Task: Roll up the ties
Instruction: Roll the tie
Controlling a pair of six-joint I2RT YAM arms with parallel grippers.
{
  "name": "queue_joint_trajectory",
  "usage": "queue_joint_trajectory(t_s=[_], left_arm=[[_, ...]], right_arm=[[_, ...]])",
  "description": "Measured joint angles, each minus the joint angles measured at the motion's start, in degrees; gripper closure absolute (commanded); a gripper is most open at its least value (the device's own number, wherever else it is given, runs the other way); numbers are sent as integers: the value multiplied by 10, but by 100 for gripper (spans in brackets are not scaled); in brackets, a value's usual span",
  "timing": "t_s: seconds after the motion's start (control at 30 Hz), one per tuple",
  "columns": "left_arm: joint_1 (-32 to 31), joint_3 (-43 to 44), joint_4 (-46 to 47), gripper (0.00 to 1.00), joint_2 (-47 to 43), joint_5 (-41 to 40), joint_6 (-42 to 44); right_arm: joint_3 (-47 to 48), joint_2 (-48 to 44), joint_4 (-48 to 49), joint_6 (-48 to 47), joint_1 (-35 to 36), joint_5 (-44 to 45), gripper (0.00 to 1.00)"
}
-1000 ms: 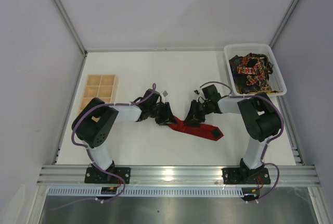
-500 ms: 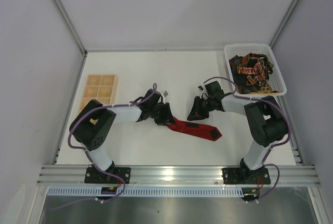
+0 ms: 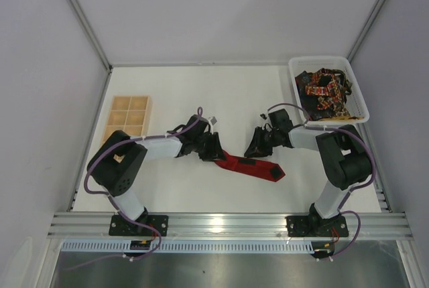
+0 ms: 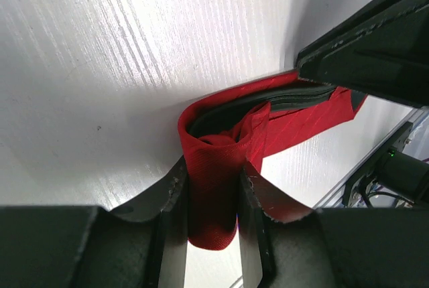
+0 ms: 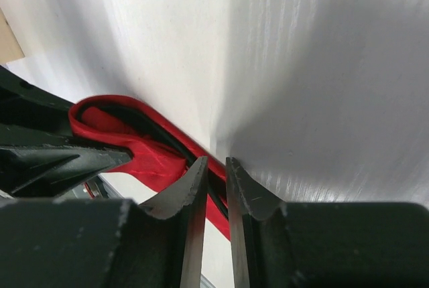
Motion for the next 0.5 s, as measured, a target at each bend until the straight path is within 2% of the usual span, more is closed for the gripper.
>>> queue_joint_trajectory(t_s=[0.5], left_arm=[[0, -28, 15, 100, -28, -13, -29]], right_arm=[[-41, -47, 1, 10, 36, 41, 81]])
